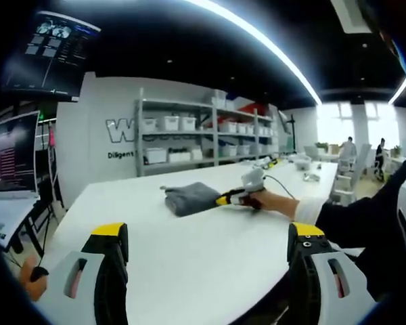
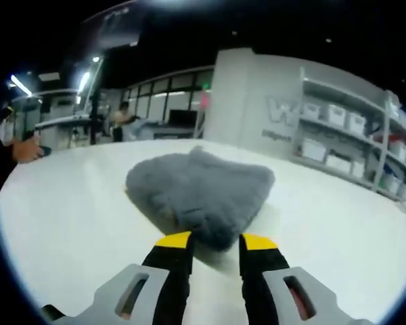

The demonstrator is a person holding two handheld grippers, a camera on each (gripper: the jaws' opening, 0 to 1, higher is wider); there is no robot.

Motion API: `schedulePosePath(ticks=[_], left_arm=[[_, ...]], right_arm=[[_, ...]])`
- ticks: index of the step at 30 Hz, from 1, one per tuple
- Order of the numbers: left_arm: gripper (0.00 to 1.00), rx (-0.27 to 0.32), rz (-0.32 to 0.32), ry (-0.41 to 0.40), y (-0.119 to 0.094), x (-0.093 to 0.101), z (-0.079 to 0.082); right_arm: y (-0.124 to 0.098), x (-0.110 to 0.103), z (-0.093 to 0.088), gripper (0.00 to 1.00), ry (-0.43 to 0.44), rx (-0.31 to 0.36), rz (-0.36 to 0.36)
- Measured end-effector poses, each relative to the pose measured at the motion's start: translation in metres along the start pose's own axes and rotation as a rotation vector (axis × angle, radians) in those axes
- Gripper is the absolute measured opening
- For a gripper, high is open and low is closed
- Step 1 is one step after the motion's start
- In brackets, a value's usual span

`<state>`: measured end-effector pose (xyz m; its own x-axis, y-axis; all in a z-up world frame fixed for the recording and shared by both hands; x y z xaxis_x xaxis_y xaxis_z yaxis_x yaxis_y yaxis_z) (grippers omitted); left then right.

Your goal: Open the folded towel by lifting each exposed corner and separating the folded layers until the towel lies flat within the target outline without major curled edges

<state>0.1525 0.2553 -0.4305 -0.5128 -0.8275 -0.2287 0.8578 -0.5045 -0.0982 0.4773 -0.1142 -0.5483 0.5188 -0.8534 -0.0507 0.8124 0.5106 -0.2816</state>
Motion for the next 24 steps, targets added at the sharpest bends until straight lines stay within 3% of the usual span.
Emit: schedulePosePath(ticks=[24], left_arm=[[0.96,-0.009,-0.006,-0.005,0.0034,0.0002,-0.0028]], right_arm=[[0.0002,-0.0020,-0.0031,0.10,0.022,-0.015,0.005]])
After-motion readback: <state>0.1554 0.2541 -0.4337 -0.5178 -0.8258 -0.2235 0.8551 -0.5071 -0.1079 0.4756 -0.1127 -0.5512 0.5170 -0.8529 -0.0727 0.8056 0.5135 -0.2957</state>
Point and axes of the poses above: the point that each gripper's makers call its tool centre point, and the gripper's own axes: y roughly forward along the fingers, x roughly to its right, z roughly out of its top, the point moved 10 cm from there along -y, roughly backward along the fingers, and after that the axes turned 12 degrees about y, right-handed, at the moved point
